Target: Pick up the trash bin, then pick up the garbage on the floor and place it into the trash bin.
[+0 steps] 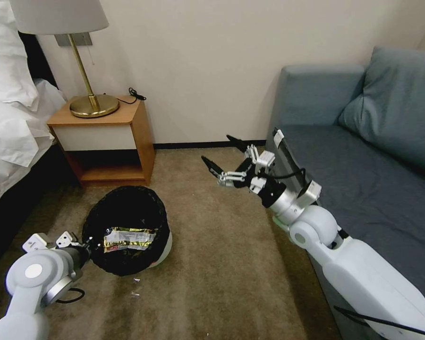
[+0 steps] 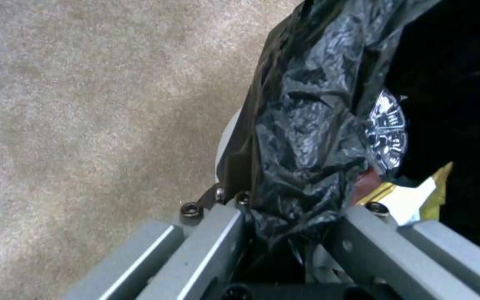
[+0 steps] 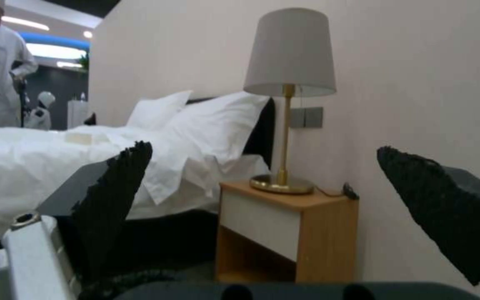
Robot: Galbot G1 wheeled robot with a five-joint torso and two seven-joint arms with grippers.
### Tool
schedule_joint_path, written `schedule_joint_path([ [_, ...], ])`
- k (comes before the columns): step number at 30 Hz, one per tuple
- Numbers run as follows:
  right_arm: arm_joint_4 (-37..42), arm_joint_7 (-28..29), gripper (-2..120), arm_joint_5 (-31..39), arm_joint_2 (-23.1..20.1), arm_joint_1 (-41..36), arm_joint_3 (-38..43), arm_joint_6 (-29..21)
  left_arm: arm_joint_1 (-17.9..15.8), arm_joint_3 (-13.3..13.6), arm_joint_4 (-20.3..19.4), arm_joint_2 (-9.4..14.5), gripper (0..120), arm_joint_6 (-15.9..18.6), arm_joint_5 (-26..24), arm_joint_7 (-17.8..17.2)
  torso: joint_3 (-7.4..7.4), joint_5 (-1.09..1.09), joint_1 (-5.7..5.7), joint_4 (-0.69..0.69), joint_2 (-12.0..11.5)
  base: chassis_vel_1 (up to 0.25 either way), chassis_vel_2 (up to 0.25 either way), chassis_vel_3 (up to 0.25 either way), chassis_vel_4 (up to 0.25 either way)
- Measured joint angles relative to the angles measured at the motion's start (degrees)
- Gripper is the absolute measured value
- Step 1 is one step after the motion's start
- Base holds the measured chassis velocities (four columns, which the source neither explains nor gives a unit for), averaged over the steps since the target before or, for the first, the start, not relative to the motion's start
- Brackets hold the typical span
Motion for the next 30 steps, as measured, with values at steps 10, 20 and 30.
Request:
schedule_joint_path([
  [10, 0.64, -0.43, 100, -2.13, -0.9, -4.34, 1.63, 0.58, -2.3, 0.99, 4.8, -0.26, 1, 0.02, 1.54, 1.79, 0.0, 0.0, 0.0, 0.01, 0.0, 0.0, 0.0, 0.0, 0.0],
  [20, 0.27, -1.07, 100, -3.83, -1.22, -6.41, 1.78, 1.43, -6.37, 2.6, 13.8, -1.88, 1, 0.15, 4.59, 4.59, 0.0, 0.0, 0.0, 0.01, 0.0, 0.0, 0.0, 0.0, 0.0],
  [30, -0.21, -1.34, 100, -4.32, -1.34, -7.15, 1.91, 1.74, -8.52, 3.3, 17.26, -1.76, 16, 0.61, 5.37, 4.98, 0.0, 0.01, 0.0, 0.01, 0.0, 0.0, 0.0, 0.0, 0.0],
])
